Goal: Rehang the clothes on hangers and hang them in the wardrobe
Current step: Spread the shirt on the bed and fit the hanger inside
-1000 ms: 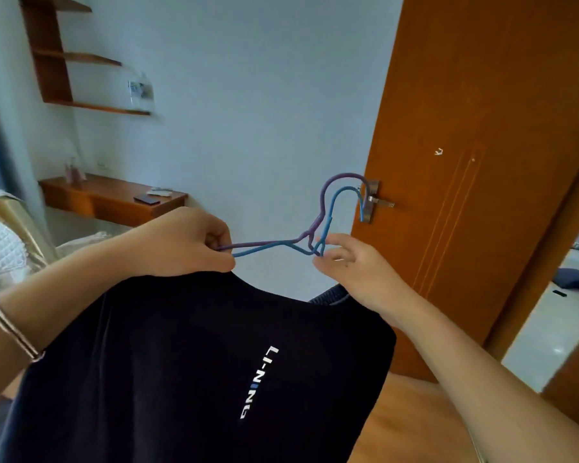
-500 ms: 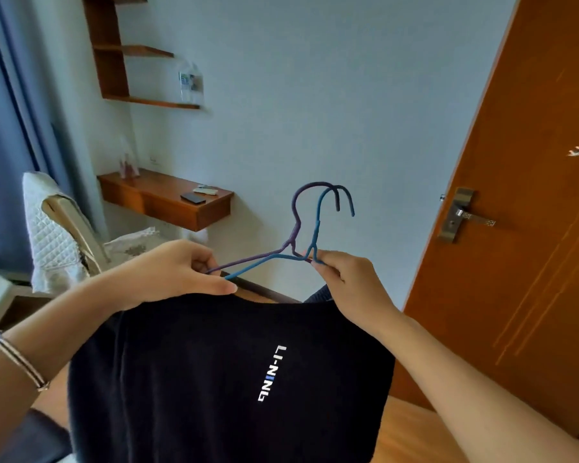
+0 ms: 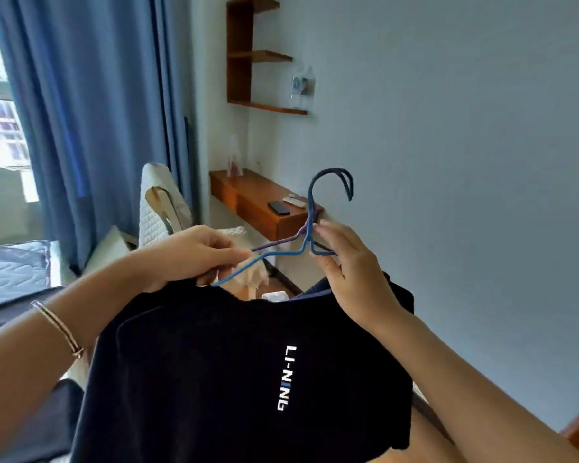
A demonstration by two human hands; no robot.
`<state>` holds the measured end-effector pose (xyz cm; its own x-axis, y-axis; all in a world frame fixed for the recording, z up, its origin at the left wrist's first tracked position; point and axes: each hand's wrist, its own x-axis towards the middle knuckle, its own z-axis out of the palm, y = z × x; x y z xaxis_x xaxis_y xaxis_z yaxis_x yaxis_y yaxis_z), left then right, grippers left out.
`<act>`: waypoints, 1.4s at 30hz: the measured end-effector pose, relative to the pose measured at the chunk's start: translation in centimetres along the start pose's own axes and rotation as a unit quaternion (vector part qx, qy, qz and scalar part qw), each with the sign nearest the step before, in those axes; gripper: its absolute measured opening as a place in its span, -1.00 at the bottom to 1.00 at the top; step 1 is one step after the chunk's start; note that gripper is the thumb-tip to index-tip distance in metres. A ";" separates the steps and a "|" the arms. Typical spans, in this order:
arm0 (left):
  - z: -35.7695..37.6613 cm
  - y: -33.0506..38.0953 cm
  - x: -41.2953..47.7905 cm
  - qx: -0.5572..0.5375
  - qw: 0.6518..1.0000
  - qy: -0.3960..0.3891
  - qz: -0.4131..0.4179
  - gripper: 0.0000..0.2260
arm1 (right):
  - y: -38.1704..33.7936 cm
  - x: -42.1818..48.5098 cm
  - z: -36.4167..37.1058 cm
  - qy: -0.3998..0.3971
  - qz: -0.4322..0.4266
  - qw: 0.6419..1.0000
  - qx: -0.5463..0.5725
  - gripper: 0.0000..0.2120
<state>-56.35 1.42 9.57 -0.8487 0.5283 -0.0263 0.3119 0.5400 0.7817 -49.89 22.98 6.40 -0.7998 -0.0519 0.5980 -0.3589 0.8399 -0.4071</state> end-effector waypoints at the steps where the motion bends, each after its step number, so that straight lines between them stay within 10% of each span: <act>1: 0.0 0.6 0.8 0.010 1.000 0.010 -0.008 -0.59 | 0.8 1.7 -0.2 0.003 -0.011 1.000 0.007 -0.64; 15: -4.3 -8.5 2.4 0.042 0.968 0.177 -0.172 -0.64 | 1.0 16.8 12.5 -0.213 -0.194 0.958 -0.002 -0.80; 24: -12.0 -16.5 5.0 0.275 0.871 0.341 -0.222 -0.68 | -3.4 26.4 24.6 -0.259 -0.235 0.935 0.063 -0.81; 35: -25.2 -25.4 10.3 0.237 0.820 0.423 -0.303 -0.72 | -4.0 40.2 40.3 -0.357 -0.237 0.882 0.198 -0.84; 42: -34.9 -30.6 19.0 0.231 0.796 0.461 -0.318 -0.78 | -4.3 52.8 52.4 -0.260 -0.267 0.918 0.138 -0.64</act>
<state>-96.91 -27.90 6.86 -0.7846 -0.5372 0.3095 -0.3622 0.8023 0.4744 -115.81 -11.63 3.57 -0.5695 -0.7276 0.3824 -0.8177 0.4542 -0.3536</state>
